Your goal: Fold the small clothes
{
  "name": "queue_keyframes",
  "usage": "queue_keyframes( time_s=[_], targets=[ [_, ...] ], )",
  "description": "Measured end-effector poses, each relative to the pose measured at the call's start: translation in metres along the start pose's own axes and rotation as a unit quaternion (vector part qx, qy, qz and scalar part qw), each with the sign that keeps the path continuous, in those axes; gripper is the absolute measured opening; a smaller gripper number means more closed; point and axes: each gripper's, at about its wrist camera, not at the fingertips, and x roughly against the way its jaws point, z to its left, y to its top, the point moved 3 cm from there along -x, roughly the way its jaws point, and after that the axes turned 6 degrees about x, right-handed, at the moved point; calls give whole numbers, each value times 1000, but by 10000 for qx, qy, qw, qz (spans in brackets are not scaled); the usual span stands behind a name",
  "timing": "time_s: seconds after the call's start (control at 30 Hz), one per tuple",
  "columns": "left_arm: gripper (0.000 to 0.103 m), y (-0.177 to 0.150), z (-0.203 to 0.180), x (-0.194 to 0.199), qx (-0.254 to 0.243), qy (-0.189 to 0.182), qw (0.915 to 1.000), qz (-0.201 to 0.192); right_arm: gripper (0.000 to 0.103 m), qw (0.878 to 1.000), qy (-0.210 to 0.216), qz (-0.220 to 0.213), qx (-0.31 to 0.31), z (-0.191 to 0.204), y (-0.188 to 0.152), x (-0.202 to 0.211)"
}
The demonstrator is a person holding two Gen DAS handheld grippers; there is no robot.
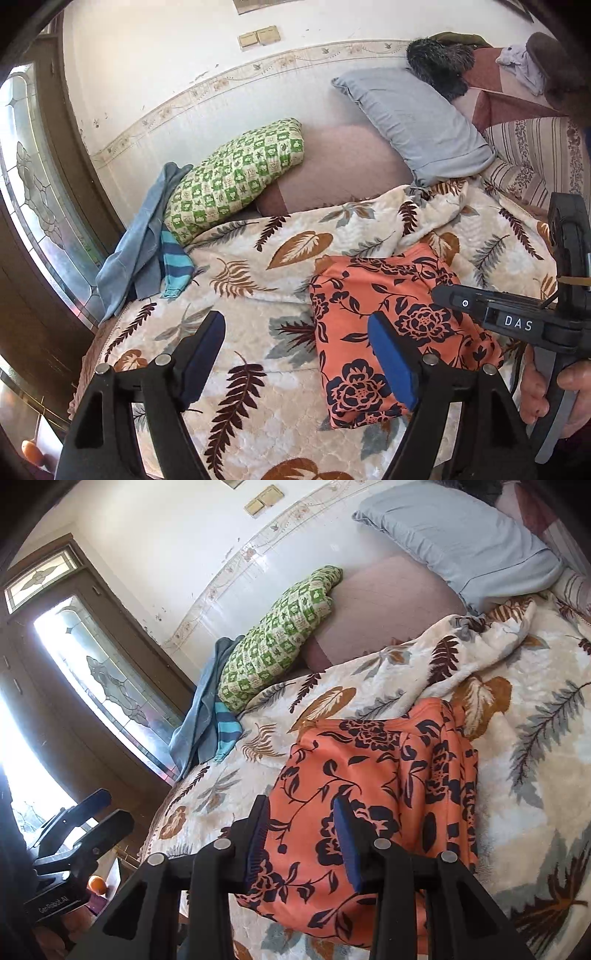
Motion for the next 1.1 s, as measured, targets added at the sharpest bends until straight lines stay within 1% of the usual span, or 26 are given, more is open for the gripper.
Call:
queue_keyframes(
  time_s=[0.1, 0.2, 0.4, 0.67, 0.8, 0.97, 1.1],
  targets=[
    [80, 3, 6, 7, -2, 144, 9998, -96, 39, 9999, 29, -39, 91, 11, 0, -3],
    [80, 4, 11, 8, 54, 225, 9997, -100, 39, 9999, 56, -17, 128, 16, -1, -6],
    [81, 7, 17, 0, 175, 311, 9993, -81, 39, 9999, -20, 53, 129, 12, -2, -8],
    [81, 4, 16, -23, 158, 392, 9990, 123, 39, 9998, -155, 111, -14, -2, 3, -9],
    [81, 2, 16, -37, 134, 474, 9985, 247, 39, 9996, -209, 149, -97, -8, 9, -19],
    [81, -5, 18, -56, 126, 570, 9972, 463, 39, 9990, -210, 331, -221, -12, 9, -37],
    [81, -5, 18, -63, 126, 596, 9968, 523, 39, 9981, -283, 484, -245, -16, 4, -46]
  ],
)
